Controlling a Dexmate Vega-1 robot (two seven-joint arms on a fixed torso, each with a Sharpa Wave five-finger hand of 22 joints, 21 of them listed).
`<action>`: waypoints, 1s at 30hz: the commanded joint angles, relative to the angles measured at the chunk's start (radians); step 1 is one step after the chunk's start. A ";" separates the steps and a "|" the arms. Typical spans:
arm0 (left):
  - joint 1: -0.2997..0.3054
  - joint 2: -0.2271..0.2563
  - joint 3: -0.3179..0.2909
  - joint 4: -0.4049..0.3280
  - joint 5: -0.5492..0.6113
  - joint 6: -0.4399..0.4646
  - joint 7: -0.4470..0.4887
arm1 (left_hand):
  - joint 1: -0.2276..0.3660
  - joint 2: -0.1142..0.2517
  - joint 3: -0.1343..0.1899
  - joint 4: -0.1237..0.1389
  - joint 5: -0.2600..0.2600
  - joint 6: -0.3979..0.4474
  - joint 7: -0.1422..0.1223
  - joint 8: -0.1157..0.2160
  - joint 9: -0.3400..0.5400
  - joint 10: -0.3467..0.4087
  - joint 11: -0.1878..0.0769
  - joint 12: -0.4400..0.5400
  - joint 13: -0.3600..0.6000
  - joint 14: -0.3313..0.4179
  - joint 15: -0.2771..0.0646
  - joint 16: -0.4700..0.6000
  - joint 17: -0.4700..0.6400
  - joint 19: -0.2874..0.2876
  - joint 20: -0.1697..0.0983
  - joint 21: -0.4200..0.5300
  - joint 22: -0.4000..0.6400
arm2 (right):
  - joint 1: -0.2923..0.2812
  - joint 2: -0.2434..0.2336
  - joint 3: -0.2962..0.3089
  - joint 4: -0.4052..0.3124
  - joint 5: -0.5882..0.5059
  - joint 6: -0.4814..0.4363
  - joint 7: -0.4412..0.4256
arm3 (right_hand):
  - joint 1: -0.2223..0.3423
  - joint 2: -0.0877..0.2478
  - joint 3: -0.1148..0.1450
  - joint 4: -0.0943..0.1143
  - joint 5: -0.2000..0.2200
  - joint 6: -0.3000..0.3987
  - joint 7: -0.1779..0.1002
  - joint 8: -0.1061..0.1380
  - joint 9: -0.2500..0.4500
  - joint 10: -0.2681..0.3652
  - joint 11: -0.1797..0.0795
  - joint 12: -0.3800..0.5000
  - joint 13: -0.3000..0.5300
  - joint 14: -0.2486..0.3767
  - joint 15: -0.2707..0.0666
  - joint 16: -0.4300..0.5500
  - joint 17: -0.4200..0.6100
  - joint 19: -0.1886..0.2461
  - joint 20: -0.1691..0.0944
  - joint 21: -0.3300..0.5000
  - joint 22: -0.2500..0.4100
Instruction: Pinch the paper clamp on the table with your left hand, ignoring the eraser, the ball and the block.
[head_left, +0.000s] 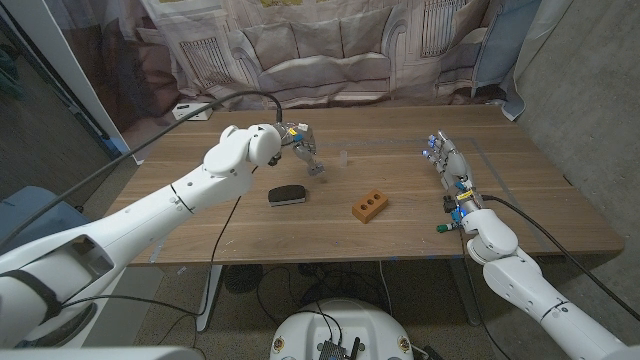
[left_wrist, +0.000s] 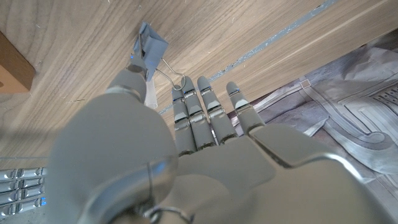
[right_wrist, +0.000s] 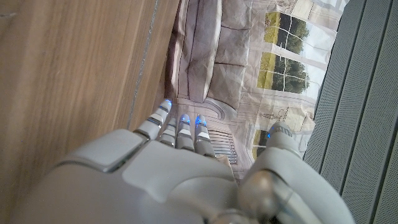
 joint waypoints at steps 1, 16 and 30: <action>0.000 -0.007 0.009 0.024 -0.020 0.002 0.007 | -0.009 0.000 -0.001 0.001 0.001 0.000 0.004 0.004 0.002 0.000 -0.002 0.004 0.002 0.001 0.000 0.003 0.004 -0.003 0.007 0.004 0.005 | -0.006 0.003 -0.004 0.008 -0.001 0.008 0.005 | 0.013 0.001 -0.001 0.002 0.004 0.007 0.005 -0.002 0.004 0.002 0.002 0.000 0.003 0.007 0.002 0.000 0.006 -0.004 0.001 0.003 0.002; -0.022 -0.019 0.044 0.077 -0.037 -0.008 0.003 | -0.013 0.002 0.001 -0.003 0.002 -0.005 0.003 0.005 0.001 -0.006 -0.002 0.006 0.001 -0.004 0.003 0.003 0.004 -0.005 0.009 0.005 0.005 | -0.010 0.000 -0.005 -0.003 0.005 -0.007 0.000 | 0.013 0.001 -0.002 0.002 0.003 0.007 0.004 -0.002 0.004 0.002 0.002 0.000 0.003 0.006 0.002 0.000 0.006 -0.005 0.002 0.003 0.002; -0.070 -0.041 0.078 0.150 -0.072 -0.048 -0.034 | -0.026 0.006 0.000 -0.001 0.001 -0.023 0.003 0.003 0.000 -0.024 -0.001 0.004 0.000 -0.031 0.004 -0.001 0.005 -0.024 0.000 0.001 0.005 | -0.001 -0.012 -0.005 -0.014 0.011 -0.045 -0.006 | 0.014 0.001 -0.002 0.002 0.003 0.007 0.005 -0.002 0.004 0.002 0.003 -0.001 0.003 0.005 0.002 0.000 0.006 -0.006 0.001 0.003 0.002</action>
